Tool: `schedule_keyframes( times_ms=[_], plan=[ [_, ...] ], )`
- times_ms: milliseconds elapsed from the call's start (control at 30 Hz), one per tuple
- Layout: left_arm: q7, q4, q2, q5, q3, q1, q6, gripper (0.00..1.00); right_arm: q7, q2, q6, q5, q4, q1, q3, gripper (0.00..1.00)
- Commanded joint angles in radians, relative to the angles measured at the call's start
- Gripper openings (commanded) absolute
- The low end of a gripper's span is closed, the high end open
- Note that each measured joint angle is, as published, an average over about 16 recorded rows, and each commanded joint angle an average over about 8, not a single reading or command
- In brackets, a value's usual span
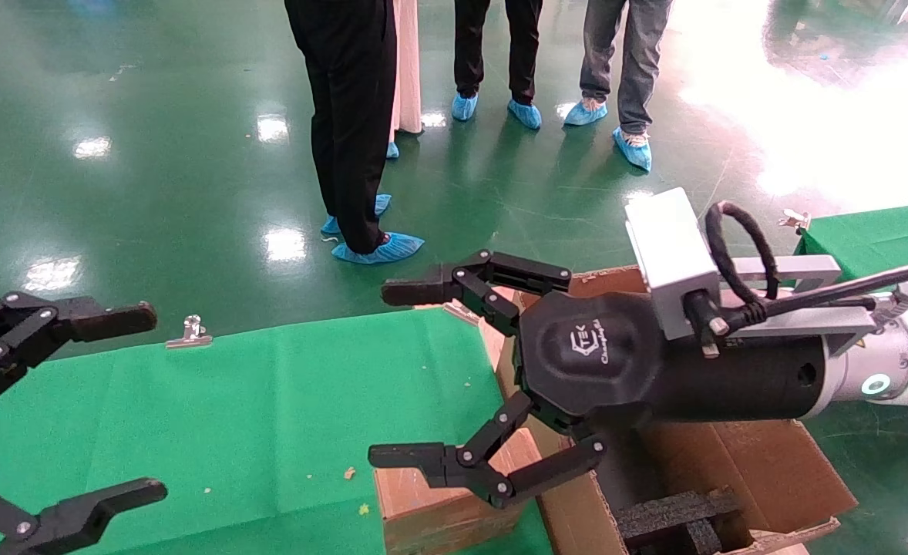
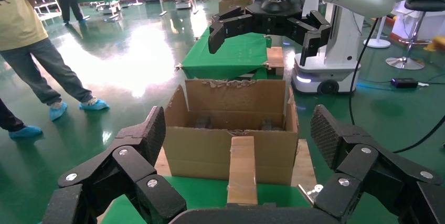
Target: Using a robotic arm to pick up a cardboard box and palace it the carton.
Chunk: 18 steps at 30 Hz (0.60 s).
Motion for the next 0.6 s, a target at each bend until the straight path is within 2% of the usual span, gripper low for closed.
schedule_keyframes(
  times_ms=[33,333,367,600],
  plan=[
    [0.0,0.0,0.0,0.0,0.0,0.0,0.0,1.0,0.0,0.0,0.0,0.0,0.0,0.0,0.0,1.0],
    [0.0,0.0,0.0,0.0,0.001,0.0,0.0,1.0,0.0,0.0,0.0,0.0,0.0,0.0,0.0,1.0],
    [0.0,0.0,0.0,0.0,0.001,0.0,0.0,0.94,0.0,0.0,0.0,0.0,0.0,0.0,0.0,1.0],
    [0.001,0.0,-0.001,0.0,0.001,0.0,-0.001,0.07,0.0,0.0,0.0,0.0,0.0,0.0,0.0,1.0]
  ],
)
